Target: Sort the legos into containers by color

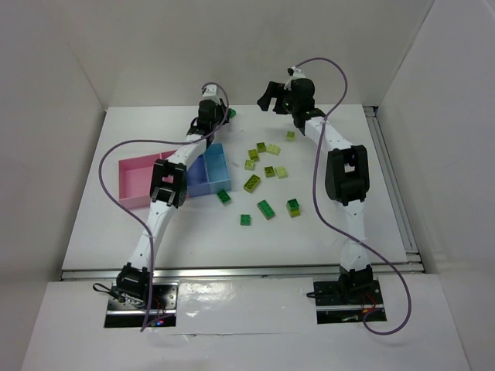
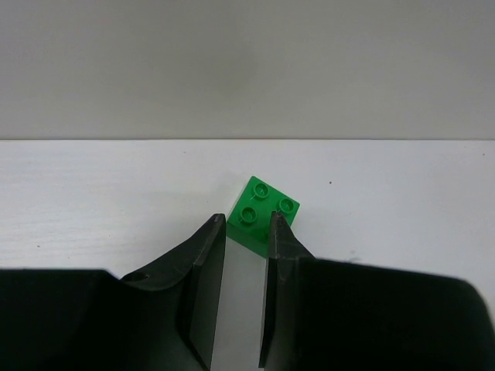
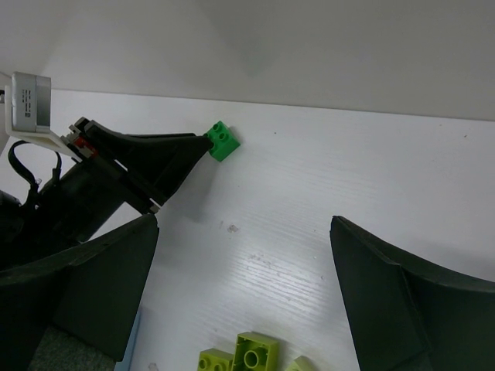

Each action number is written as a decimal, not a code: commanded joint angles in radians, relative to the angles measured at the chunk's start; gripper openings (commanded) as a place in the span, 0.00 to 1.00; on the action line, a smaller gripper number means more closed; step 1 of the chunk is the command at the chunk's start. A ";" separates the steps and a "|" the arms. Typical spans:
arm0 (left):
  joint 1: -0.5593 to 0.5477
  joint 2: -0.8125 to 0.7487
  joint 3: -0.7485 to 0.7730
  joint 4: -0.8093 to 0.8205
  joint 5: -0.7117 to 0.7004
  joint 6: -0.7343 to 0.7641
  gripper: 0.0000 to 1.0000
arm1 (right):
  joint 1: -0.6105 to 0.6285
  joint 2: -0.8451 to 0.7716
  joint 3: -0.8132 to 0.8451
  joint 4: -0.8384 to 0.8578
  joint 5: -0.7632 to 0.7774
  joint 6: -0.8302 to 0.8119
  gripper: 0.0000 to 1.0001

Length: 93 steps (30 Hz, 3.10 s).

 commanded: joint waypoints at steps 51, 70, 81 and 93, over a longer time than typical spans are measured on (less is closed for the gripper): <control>0.006 -0.481 -0.319 -0.295 0.233 -0.029 0.16 | 0.041 -0.087 0.066 -0.152 0.021 -0.005 0.99; 0.054 -0.308 -0.196 -0.089 0.180 -0.226 0.99 | 0.078 0.046 0.217 -0.211 0.024 -0.028 0.99; 0.054 -0.084 -0.039 0.046 0.259 -0.452 1.00 | -0.027 -0.120 -0.032 -0.082 0.000 0.055 0.99; 0.045 -0.019 -0.039 0.089 0.377 -0.550 0.98 | -0.036 -0.111 -0.012 -0.140 -0.028 0.045 0.99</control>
